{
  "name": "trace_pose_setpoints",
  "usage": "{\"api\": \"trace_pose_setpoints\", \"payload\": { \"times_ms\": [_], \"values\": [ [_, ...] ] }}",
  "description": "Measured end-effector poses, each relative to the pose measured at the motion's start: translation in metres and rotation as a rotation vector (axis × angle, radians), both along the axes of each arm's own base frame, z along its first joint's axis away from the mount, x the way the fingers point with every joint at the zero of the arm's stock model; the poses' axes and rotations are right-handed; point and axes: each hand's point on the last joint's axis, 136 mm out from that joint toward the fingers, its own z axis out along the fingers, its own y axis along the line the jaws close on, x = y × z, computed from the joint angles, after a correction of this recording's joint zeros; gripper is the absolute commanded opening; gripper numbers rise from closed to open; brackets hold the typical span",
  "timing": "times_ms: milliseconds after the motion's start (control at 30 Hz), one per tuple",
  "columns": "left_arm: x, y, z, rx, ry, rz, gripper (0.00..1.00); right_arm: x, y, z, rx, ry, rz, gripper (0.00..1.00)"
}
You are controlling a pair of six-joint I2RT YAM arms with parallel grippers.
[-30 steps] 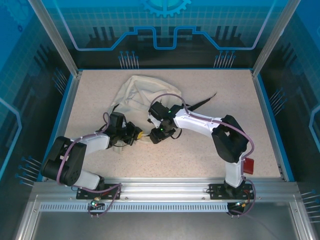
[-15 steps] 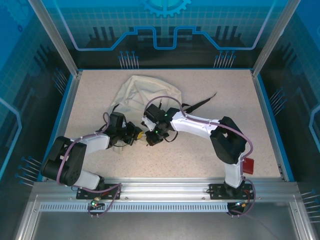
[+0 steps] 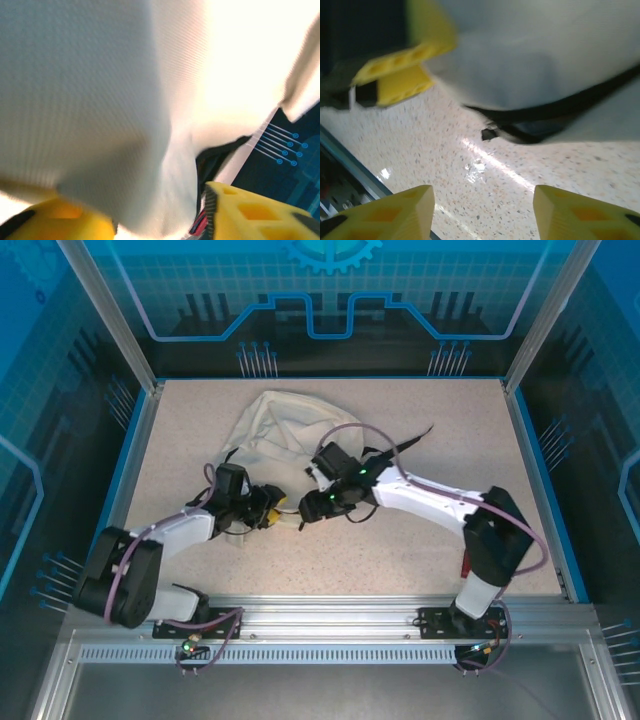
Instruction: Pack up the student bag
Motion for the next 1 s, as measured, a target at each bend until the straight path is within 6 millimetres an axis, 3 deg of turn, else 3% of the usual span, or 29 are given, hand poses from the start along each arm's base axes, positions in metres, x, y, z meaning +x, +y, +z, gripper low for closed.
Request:
{"api": "trace_pose_setpoints", "payload": {
  "times_ms": [167,300,467,600,733,1000],
  "values": [
    [-0.013,0.005,0.036,0.111,-0.098,-0.059,0.58,0.033,-0.034,-0.008,0.044,0.053,-0.236,0.72],
    [-0.034,-0.008,0.05,0.219,-0.161,-0.164,0.57,0.046,-0.04,-0.023,0.059,0.112,-0.334,0.71],
    [-0.065,-0.034,0.033,0.381,-0.167,-0.353,0.57,0.048,-0.033,-0.044,0.061,0.182,-0.368,0.7],
    [-0.074,-0.056,0.017,0.486,-0.175,-0.48,0.57,0.048,-0.03,-0.057,0.053,0.222,-0.377,0.69],
    [-0.07,-0.065,0.002,0.555,-0.185,-0.531,0.56,0.048,-0.027,-0.064,0.049,0.247,-0.38,0.67],
    [-0.046,-0.07,-0.011,0.691,-0.237,-0.559,0.44,0.048,-0.024,-0.065,0.059,0.258,-0.383,0.64]
  ]
}}
